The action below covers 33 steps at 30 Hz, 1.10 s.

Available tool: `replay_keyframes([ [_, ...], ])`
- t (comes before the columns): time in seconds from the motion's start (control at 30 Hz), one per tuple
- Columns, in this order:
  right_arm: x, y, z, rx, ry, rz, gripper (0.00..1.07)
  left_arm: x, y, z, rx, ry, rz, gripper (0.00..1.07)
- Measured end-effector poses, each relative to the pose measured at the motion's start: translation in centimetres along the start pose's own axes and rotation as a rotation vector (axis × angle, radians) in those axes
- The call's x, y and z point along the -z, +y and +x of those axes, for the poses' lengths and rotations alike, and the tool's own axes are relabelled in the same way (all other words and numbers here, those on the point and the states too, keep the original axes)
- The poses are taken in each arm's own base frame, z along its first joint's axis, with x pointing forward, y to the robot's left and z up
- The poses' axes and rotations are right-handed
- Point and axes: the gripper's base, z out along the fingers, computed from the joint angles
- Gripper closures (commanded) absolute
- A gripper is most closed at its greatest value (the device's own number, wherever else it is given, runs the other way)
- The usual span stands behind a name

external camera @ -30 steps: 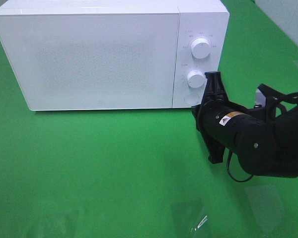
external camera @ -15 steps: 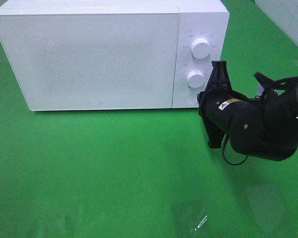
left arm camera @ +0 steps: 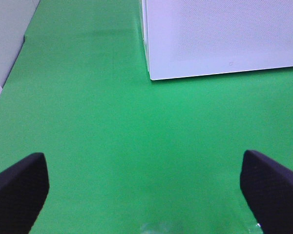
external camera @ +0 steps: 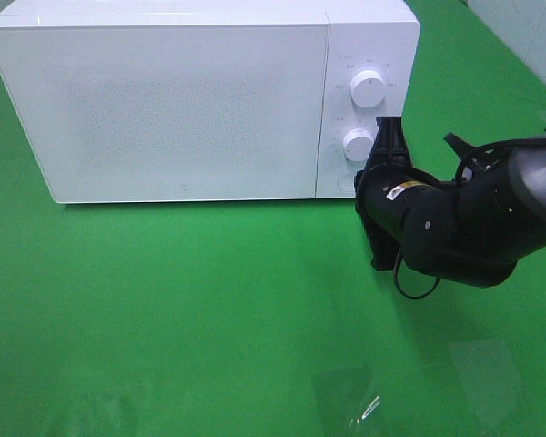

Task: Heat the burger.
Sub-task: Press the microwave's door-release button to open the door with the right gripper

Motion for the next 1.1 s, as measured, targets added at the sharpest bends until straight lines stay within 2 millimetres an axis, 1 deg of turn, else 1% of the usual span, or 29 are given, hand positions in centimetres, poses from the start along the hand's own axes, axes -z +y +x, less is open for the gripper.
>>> replay_keyframes([
  [0.13,-0.5,0.2,0.2,0.011,-0.007,-0.009,1.07,0.0,0.0,0.0,0.0,0.0,0.0,0.07],
  [0.17,-1.2,0.0,0.2,0.013,-0.014,-0.003,1.07,0.0,0.0,0.0,0.0,0.0,0.0,0.07],
  [0.27,-1.4,-0.2,0.1,0.014,-0.016,0.0,1.07,0.0,0.0,0.0,0.0,0.0,0.0,0.07],
  [0.33,-2.1,-0.4,0.0,0.012,-0.025,0.009,1.07,0.0,0.0,0.0,0.0,0.0,0.0,0.07],
  [0.43,-2.4,-0.3,0.0,0.008,-0.028,0.008,1.07,0.0,0.0,0.0,0.0,0.0,0.0,0.07],
  [0.63,-3.5,-1.0,0.5,0.027,-0.009,0.025,1.07,0.0,0.0,0.0,0.0,0.0,0.0,0.07],
  [1.1,-4.6,-1.1,0.5,0.006,-0.035,0.023,1.07,0.0,0.0,0.0,-0.001,0.0,-0.001,0.07],
])
